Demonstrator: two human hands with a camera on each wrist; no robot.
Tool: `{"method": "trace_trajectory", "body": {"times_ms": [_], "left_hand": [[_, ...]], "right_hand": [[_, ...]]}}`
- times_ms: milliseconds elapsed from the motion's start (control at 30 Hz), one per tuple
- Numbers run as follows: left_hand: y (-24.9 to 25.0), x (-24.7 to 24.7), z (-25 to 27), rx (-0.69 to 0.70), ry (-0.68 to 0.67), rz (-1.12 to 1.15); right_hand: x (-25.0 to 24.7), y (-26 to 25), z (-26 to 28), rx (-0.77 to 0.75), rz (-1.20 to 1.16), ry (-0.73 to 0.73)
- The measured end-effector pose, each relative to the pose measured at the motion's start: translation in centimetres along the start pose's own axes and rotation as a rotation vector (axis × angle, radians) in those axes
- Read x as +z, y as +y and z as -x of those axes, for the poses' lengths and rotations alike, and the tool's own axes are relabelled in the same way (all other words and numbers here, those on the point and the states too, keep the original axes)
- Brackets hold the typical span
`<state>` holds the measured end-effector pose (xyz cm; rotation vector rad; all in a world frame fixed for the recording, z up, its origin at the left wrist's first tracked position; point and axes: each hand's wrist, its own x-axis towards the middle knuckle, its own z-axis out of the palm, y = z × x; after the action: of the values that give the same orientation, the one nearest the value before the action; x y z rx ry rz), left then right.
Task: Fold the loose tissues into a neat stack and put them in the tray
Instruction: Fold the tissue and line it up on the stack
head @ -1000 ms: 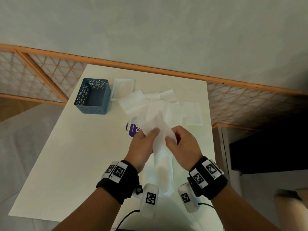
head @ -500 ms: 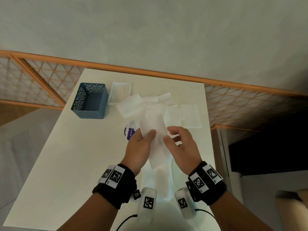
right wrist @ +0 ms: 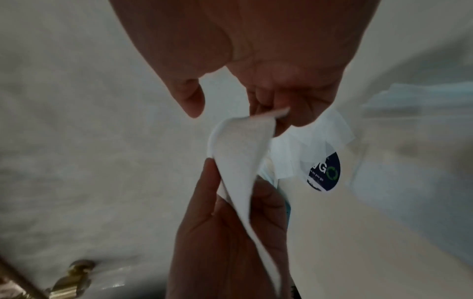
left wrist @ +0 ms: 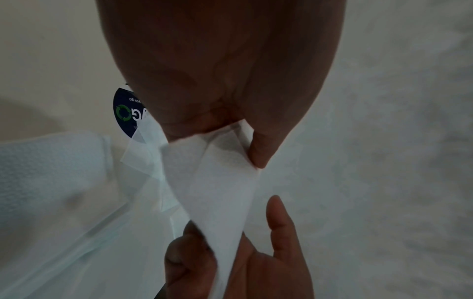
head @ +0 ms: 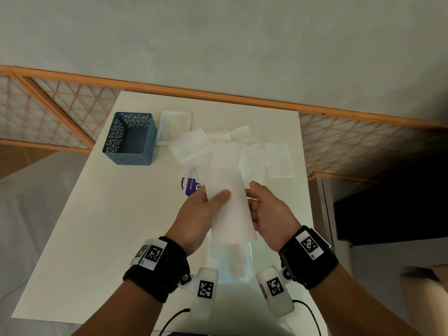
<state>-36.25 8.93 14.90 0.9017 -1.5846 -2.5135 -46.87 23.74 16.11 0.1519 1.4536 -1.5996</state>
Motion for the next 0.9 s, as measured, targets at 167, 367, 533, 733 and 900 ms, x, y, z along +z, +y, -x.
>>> {"method": "trace_trajectory", "body": {"times_ms": [167, 367, 533, 733, 900], "left_hand": [[0.2, -0.3, 0.6, -0.011, 0.001, 0.03], [-2.6, -2.8, 0.5, -0.096, 0.128, -0.35], [-6.1, -3.9, 1.4, -0.223, 0.154, -0.692], [-8.3, -3.7, 1.6, -0.185, 0.251, -0.846], [-8.3, -3.4, 0.8, -0.129, 0.331, -0.842]], "right_hand": [[-0.6, 0.6, -0.2, -0.076, 0.004, -0.009], [-2.2, 2.9, -0.1, -0.17, 0.59, 0.144], [-3.3, 5.6, -0.7, -0.141, 0.895, 0.13], [-3.9, 7.7, -2.0, -0.071, 1.031, 0.198], [-4.2, 7.8, -2.6, -0.066, 0.988, 0.226]]}}
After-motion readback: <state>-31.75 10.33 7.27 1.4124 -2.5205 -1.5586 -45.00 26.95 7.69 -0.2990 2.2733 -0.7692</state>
